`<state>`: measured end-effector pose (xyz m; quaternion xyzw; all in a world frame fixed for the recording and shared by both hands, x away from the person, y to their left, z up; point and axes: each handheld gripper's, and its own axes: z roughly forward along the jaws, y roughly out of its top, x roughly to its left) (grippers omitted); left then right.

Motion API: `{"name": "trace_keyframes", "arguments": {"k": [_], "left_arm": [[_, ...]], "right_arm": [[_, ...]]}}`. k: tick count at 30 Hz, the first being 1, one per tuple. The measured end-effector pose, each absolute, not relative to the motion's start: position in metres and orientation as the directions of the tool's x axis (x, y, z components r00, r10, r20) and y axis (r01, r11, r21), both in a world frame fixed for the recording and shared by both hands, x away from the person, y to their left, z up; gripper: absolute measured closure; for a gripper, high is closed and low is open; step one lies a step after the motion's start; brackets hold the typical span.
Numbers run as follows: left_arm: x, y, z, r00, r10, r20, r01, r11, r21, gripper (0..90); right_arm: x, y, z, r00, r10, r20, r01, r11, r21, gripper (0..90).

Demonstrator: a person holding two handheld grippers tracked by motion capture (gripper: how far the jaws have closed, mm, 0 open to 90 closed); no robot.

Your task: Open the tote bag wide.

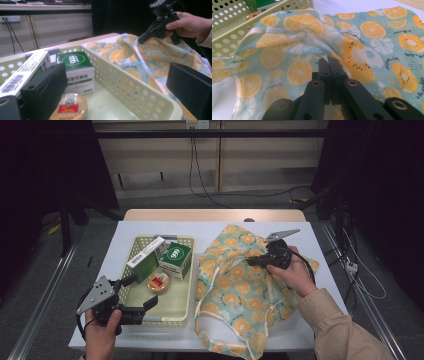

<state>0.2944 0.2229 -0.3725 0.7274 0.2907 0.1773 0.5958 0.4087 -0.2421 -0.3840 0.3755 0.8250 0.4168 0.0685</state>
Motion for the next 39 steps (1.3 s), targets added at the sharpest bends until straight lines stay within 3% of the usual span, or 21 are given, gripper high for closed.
{"name": "trace_keyframes", "arguments": {"k": [16,39], "left_arm": [[0.316,0.208,-0.355,0.789,0.612,-0.051,0.205,-0.183,0.961,2.9],[0.355,0.193,-0.366,0.801,0.597,-0.043,0.257,-0.277,0.926,3.5]], "right_arm": [[0.411,-0.245,-0.373,-0.696,0.69,0.2,0.57,0.362,0.738,90.0],[0.411,-0.23,-0.362,-0.733,0.663,0.154,0.543,0.432,0.72,90.0]]}}
